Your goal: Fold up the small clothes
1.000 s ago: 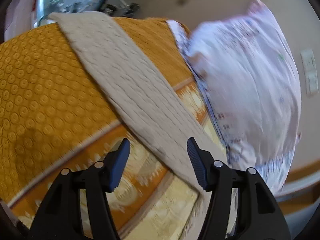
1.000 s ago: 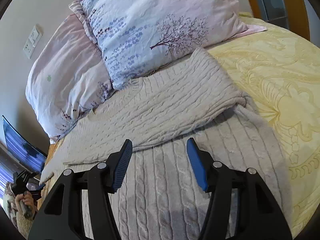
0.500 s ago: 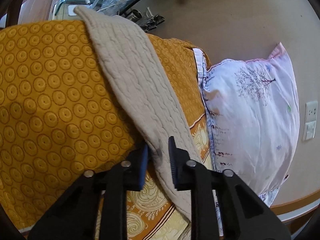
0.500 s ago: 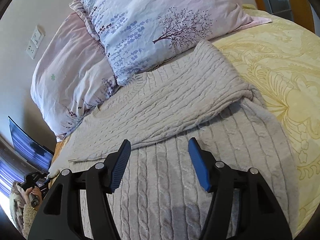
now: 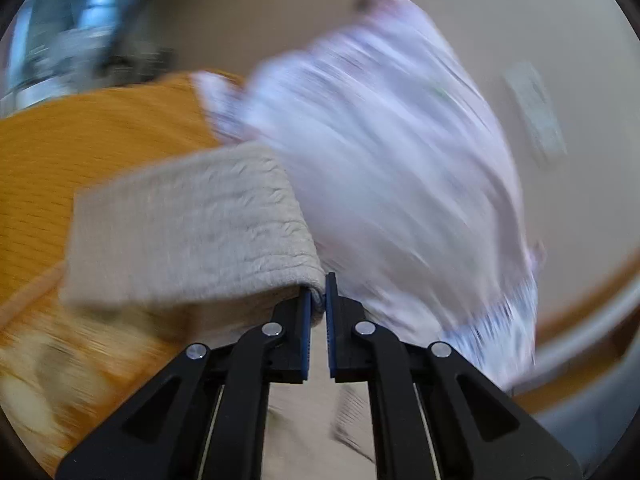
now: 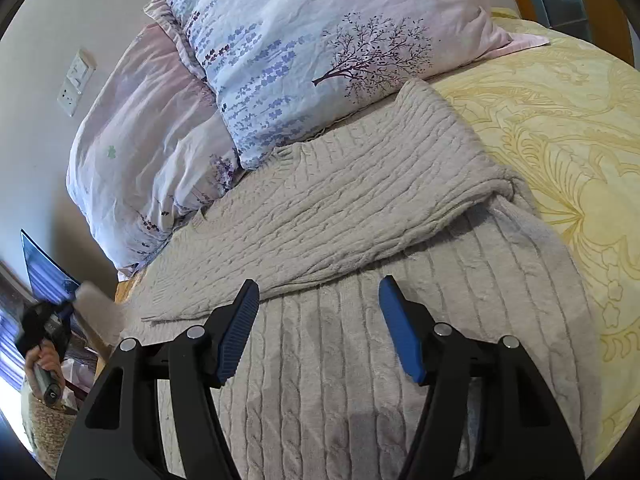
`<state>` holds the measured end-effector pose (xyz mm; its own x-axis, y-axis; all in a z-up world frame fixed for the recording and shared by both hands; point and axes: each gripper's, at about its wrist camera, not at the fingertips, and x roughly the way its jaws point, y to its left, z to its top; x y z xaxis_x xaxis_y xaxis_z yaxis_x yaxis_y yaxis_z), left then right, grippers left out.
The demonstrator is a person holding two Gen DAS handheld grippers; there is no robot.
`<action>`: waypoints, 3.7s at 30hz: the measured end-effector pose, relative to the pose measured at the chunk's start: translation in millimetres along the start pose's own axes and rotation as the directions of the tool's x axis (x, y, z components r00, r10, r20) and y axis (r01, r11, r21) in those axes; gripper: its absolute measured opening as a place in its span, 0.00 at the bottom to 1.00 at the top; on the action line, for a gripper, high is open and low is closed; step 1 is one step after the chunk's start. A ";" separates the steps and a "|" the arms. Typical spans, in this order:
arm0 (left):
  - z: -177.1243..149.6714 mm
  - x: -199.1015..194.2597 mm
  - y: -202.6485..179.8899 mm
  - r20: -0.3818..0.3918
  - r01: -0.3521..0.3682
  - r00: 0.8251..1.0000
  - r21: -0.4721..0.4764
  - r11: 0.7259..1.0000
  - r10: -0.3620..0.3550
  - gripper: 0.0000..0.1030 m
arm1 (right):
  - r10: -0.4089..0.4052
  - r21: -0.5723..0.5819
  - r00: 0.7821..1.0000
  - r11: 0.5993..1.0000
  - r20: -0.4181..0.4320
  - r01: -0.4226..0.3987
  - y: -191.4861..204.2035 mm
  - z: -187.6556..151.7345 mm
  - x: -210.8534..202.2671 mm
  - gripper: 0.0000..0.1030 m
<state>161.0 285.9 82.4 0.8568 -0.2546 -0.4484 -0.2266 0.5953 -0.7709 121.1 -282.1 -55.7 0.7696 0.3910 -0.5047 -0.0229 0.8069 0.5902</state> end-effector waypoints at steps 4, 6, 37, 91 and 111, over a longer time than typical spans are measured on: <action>-52.0 46.7 -66.2 -0.154 0.111 0.984 0.147 0.983 -0.088 0.06 | 0.006 0.005 1.000 1.000 0.000 -0.006 -0.3 0.9 -0.9 0.62; -93.3 79.2 -94.3 -0.259 0.139 0.963 0.228 0.964 -0.078 0.06 | 0.005 0.005 1.000 1.000 0.000 -0.005 -1.0 1.1 -1.1 0.62; -95.2 93.9 8.5 -0.376 -0.025 0.924 0.138 0.990 0.076 0.28 | -0.014 -0.826 0.969 0.526 -0.247 -0.203 254.1 -55.0 136.1 0.38; -103.1 48.1 -15.9 -0.382 0.084 0.924 0.237 0.968 0.013 0.60 | -0.097 0.089 0.991 0.991 -0.087 0.105 -10.9 54.4 40.8 0.07; -167.1 -48.7 30.8 -0.454 0.147 0.890 0.367 0.918 0.039 0.59 | -0.046 0.011 0.990 0.999 -0.134 0.048 -78.0 -15.4 -83.8 0.45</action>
<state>34.8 189.3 4.9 0.5431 -0.5495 -0.6349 0.0880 0.7893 -0.6077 48.5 -371.1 -69.1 0.6771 0.4091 -0.6116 0.0212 0.8200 0.5719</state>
